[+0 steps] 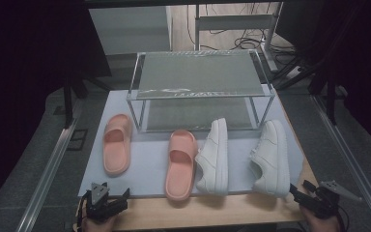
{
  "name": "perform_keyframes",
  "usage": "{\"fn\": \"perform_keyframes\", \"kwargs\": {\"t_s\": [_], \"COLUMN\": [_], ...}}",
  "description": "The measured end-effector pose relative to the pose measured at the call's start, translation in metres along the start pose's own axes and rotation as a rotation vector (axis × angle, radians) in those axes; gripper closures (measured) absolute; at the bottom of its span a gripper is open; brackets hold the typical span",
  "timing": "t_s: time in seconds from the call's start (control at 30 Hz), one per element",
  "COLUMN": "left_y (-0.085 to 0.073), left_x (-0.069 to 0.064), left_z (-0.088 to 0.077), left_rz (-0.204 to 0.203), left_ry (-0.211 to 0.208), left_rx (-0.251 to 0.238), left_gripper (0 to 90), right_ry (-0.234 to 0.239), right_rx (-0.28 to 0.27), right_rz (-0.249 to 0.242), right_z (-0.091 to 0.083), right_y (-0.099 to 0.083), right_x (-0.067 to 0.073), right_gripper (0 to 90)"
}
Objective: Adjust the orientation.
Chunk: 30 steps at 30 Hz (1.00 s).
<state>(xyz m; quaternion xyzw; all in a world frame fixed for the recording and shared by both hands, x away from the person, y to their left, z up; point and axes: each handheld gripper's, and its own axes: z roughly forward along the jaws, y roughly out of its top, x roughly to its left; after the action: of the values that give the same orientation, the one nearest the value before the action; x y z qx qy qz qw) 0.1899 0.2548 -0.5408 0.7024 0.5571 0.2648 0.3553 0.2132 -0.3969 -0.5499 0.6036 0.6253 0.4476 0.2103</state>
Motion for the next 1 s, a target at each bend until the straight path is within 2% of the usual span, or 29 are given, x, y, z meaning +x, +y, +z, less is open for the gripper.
{"fn": "perform_keyframes", "kwargs": {"t_s": [0.57,1.0], "left_y": [-0.0024,-0.0011], "left_x": [-0.0031,-0.0015], "left_z": [-0.0005,-0.0004], "left_rz": [-0.006,-0.004], "left_ry": [0.023,0.011], "left_rx": [-0.014,-0.008], "left_gripper": [12.7,12.6], "right_ry": [0.003,0.008], "right_rx": [-0.003,-0.008], "right_rz": [-0.001,0.0], "right_z": [-0.0002,-0.0002], "right_y": [-0.0006,-0.001], "right_x": [-0.0004,-0.0007], "right_gripper": [23.2,23.2]}}
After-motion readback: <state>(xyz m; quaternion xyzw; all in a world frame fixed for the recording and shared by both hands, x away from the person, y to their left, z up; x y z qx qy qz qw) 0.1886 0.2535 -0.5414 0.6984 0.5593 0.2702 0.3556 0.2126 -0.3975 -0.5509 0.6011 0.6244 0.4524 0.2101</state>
